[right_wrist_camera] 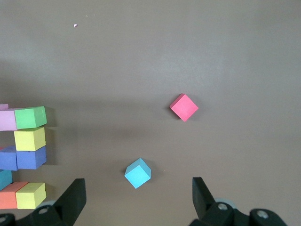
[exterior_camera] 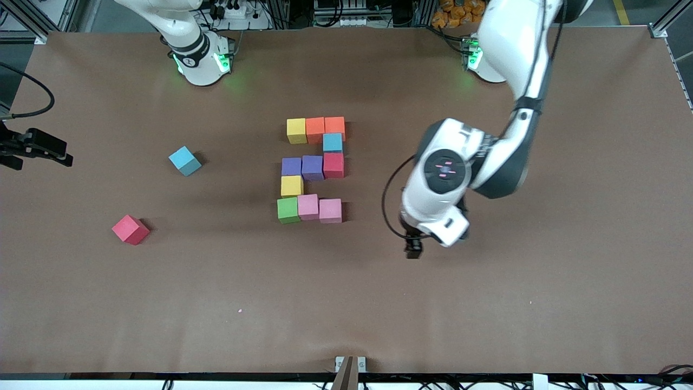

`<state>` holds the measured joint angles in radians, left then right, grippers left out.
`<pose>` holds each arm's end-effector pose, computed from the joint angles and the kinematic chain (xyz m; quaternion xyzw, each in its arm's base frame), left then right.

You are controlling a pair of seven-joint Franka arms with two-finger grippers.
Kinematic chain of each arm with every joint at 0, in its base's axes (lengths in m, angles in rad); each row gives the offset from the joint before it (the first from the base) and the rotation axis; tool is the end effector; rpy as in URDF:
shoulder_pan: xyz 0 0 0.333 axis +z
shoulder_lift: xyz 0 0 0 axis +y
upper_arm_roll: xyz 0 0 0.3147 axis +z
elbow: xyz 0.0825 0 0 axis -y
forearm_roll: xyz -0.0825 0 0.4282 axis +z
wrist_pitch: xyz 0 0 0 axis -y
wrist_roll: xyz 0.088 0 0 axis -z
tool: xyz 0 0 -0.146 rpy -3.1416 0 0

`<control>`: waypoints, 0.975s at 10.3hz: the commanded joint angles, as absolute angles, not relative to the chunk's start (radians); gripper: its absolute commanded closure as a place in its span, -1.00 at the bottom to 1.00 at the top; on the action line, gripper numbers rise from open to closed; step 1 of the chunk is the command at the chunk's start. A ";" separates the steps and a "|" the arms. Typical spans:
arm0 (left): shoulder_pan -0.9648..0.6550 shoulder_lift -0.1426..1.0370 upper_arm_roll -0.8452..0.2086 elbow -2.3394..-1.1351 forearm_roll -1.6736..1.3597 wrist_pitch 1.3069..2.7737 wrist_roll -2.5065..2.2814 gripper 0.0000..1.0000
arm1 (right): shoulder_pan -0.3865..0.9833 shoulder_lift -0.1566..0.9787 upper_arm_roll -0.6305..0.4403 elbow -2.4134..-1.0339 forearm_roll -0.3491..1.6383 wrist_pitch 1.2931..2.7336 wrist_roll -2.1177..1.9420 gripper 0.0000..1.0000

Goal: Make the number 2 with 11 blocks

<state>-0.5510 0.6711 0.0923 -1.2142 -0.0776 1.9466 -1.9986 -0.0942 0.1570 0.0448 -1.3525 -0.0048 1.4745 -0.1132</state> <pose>0.6974 -0.3711 0.3353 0.7160 0.6973 0.0030 0.0328 0.6349 -0.0343 0.5906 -0.9994 -0.0315 0.0173 0.0025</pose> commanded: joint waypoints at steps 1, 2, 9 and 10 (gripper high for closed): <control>-0.490 0.519 0.084 -1.362 -0.084 1.919 -1.852 -1.00 | -0.098 0.144 0.049 -1.351 -0.011 1.462 -0.123 -1.00; -0.464 0.465 0.084 -1.405 -0.084 1.907 -1.788 -1.00 | -0.098 0.144 0.049 -1.351 -0.011 1.462 -0.123 -1.00; -0.282 0.175 0.081 -1.699 -0.083 1.875 -1.320 -1.00 | -0.098 0.147 0.049 -1.348 -0.006 1.485 -0.120 -1.00; -0.266 0.138 0.081 -1.745 -0.083 1.875 -1.269 -1.00 | -0.098 0.147 0.049 -1.348 -0.005 1.488 -0.120 -1.00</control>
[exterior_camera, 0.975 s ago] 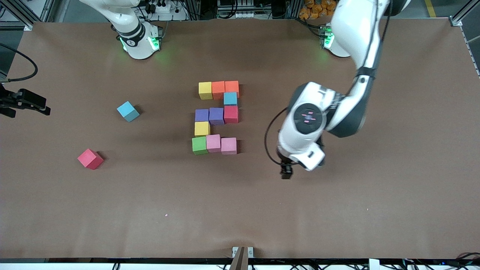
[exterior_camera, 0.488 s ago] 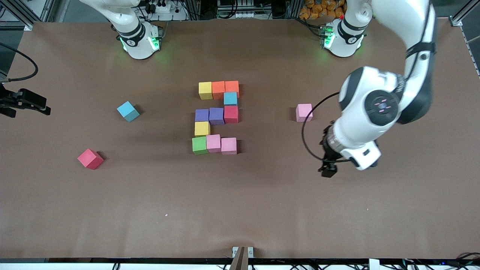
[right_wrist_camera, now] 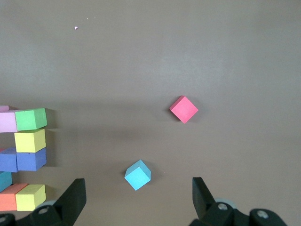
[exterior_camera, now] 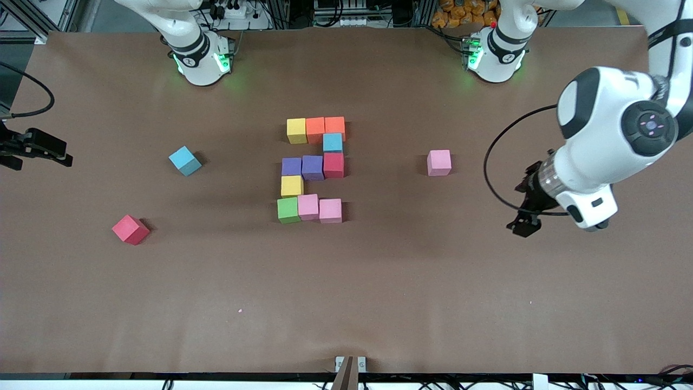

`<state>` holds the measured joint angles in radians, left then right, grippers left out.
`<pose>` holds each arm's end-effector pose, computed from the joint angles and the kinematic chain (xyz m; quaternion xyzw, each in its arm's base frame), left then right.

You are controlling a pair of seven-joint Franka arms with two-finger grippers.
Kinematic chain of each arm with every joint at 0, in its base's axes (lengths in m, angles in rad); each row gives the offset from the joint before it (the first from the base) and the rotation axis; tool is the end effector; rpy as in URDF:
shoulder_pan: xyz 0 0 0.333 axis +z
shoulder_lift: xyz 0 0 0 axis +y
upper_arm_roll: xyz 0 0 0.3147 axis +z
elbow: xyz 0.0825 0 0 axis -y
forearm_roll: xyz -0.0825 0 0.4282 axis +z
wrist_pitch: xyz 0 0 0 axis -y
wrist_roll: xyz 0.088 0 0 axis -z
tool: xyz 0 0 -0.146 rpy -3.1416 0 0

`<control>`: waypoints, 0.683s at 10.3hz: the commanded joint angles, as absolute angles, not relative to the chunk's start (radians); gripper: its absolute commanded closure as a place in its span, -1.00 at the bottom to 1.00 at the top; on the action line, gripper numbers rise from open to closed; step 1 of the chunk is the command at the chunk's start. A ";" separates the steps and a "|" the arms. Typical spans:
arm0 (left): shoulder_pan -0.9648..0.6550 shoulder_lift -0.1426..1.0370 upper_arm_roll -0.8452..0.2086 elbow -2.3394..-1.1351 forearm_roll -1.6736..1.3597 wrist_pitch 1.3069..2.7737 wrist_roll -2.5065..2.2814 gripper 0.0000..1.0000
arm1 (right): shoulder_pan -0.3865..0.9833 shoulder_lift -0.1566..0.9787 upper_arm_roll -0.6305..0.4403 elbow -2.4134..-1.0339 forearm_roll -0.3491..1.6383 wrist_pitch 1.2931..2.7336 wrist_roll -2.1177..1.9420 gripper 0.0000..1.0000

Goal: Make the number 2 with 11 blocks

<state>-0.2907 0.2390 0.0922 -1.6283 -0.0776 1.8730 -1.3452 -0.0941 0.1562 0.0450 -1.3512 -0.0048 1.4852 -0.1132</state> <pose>0.6613 -0.1459 0.4283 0.8343 0.5507 -0.0158 0.0212 0.6364 -0.0342 0.5927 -0.9994 -0.0316 0.0109 0.0020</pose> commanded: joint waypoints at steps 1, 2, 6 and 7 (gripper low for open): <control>-0.253 0.100 0.080 -1.796 -0.083 1.875 -1.215 -1.00 | -0.098 0.147 0.049 -1.348 -0.006 1.488 -0.120 -1.00; -0.232 0.053 0.075 -1.852 -0.081 1.876 -1.153 -1.00 | -0.098 0.147 0.048 -1.348 -0.006 1.489 -0.120 -1.00; -0.074 -0.014 -0.052 -1.891 -0.019 1.876 -0.863 -1.00 | -0.100 0.147 0.048 -1.348 -0.011 1.489 -0.120 -1.00; -0.060 -0.020 -0.072 -1.876 0.006 1.876 -0.786 -1.00 | -0.100 0.147 0.046 -1.348 -0.012 1.488 -0.120 -1.00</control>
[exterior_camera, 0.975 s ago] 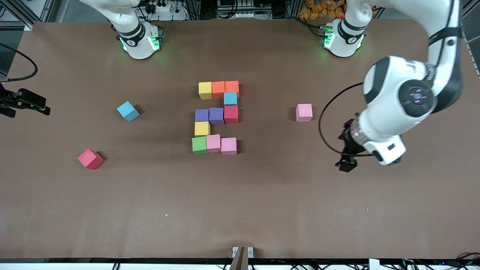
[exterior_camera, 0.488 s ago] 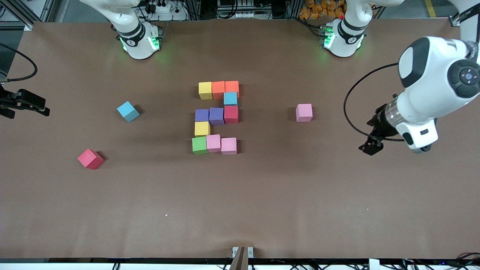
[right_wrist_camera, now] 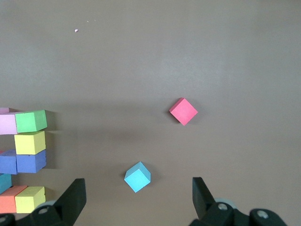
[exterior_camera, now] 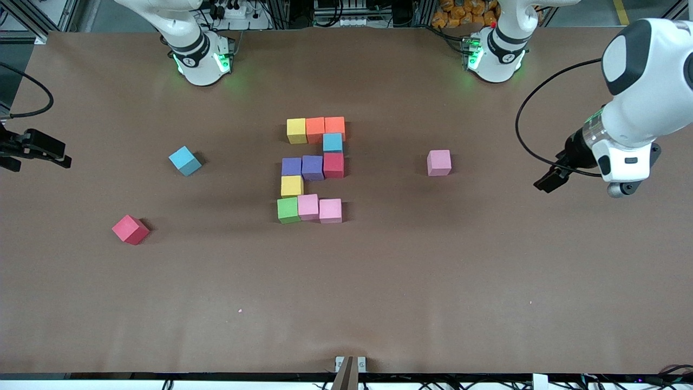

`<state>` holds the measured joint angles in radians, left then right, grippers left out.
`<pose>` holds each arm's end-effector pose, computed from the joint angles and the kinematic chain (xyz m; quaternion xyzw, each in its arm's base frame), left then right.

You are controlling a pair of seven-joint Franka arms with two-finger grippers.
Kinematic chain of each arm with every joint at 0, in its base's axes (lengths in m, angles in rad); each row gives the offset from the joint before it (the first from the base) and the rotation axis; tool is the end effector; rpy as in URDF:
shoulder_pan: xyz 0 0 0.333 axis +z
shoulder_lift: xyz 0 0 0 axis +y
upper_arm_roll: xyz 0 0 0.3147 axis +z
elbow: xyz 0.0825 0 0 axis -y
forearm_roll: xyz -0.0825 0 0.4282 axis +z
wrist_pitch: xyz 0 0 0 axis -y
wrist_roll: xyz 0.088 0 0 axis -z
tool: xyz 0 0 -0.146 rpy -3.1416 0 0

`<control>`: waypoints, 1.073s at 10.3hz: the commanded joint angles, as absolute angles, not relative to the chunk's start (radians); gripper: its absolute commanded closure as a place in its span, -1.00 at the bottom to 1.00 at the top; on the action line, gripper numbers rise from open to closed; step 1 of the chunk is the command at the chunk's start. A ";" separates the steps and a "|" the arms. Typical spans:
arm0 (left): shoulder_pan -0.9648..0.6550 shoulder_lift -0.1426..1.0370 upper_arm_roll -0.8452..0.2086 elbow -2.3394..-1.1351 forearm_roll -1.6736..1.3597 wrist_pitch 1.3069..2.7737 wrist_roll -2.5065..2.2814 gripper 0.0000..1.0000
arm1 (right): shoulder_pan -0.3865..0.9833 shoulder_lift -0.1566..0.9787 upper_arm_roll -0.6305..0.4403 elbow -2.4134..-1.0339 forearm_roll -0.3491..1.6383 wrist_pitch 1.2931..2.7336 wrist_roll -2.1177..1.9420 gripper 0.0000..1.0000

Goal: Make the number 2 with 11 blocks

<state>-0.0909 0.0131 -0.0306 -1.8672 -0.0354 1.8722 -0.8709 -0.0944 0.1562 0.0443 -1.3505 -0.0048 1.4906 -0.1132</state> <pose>0.6015 -0.0774 0.4481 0.9285 0.3709 -0.0117 0.0131 0.6371 -0.0348 0.5935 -0.9995 -0.0311 0.0079 0.0017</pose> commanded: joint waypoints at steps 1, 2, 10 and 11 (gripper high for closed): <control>-0.046 -0.021 -0.084 -1.865 0.023 1.876 -0.691 -1.00 | -0.100 0.147 0.046 -1.348 -0.008 1.489 -0.120 -1.00; -0.034 -0.023 -0.095 -1.852 0.023 1.876 -0.608 -1.00 | -0.097 0.147 0.048 -1.348 -0.006 1.489 -0.118 -1.00; -0.037 -0.018 -0.156 -1.568 0.026 1.604 -0.283 -1.00 | -0.095 0.146 0.048 -1.348 -0.014 1.489 -0.112 -1.00; -0.037 -0.020 -0.158 -1.562 0.028 1.565 -0.205 -1.00 | -0.095 0.147 0.048 -1.348 -0.012 1.489 -0.112 -1.00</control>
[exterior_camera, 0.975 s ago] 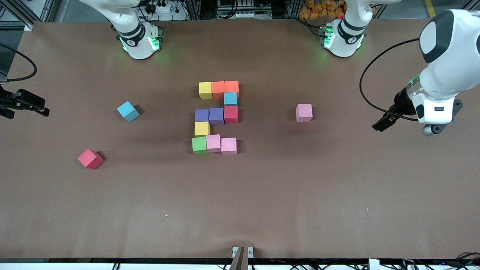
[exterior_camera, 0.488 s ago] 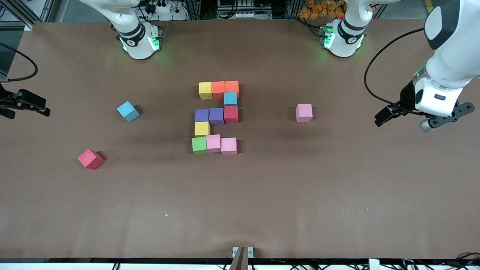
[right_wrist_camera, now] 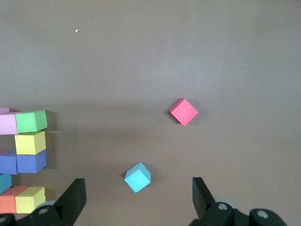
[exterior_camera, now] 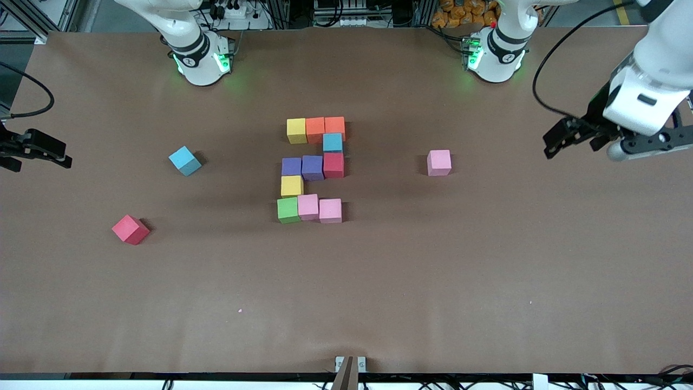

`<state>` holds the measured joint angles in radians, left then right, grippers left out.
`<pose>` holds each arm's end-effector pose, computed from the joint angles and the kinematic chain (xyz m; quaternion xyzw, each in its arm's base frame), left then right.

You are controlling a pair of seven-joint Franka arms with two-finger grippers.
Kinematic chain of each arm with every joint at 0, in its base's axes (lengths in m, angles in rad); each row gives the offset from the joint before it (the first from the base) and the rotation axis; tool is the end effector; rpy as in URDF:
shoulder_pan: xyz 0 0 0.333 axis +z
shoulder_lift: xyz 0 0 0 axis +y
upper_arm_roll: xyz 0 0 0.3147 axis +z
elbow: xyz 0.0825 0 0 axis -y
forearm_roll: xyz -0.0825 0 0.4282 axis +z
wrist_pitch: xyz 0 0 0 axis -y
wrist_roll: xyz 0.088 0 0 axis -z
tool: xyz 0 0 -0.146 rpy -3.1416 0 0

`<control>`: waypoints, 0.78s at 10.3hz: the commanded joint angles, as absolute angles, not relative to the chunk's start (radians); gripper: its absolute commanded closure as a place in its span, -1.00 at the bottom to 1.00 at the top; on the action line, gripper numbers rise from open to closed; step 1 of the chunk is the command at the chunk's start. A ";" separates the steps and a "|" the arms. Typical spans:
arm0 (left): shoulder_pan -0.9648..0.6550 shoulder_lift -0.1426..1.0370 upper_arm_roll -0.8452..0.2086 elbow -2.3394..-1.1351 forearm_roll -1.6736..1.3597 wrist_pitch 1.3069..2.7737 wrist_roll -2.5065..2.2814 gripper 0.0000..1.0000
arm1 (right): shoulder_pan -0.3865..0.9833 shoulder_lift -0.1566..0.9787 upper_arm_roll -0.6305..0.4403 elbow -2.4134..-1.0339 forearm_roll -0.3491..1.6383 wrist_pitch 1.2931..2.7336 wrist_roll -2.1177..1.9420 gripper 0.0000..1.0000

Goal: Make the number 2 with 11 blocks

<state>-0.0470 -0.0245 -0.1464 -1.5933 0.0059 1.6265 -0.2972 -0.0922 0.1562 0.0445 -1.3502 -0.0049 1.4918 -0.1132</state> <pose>0.5880 -0.1152 0.5921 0.9982 0.0517 0.0290 0.0024 0.6374 -0.0333 0.5937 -0.9995 -0.0323 0.0071 0.0016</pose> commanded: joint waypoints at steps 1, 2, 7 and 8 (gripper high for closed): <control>-0.035 -0.020 -0.158 -1.560 0.041 1.551 -0.131 -1.00 | -0.094 0.147 0.048 -1.348 -0.011 1.489 -0.113 -1.00; -0.032 -0.021 -0.160 -1.560 0.044 1.551 -0.105 -1.00 | -0.095 0.146 0.048 -1.348 -0.012 1.489 -0.114 -1.00; -0.028 -0.028 -0.146 -1.502 0.037 1.551 -0.117 -1.00 | -0.097 0.146 0.046 -1.348 -0.015 1.489 -0.115 -1.00; -0.028 -0.028 -0.147 -1.500 0.029 1.551 -0.115 -1.00 | -0.097 0.146 0.046 -1.348 -0.015 1.489 -0.115 -1.00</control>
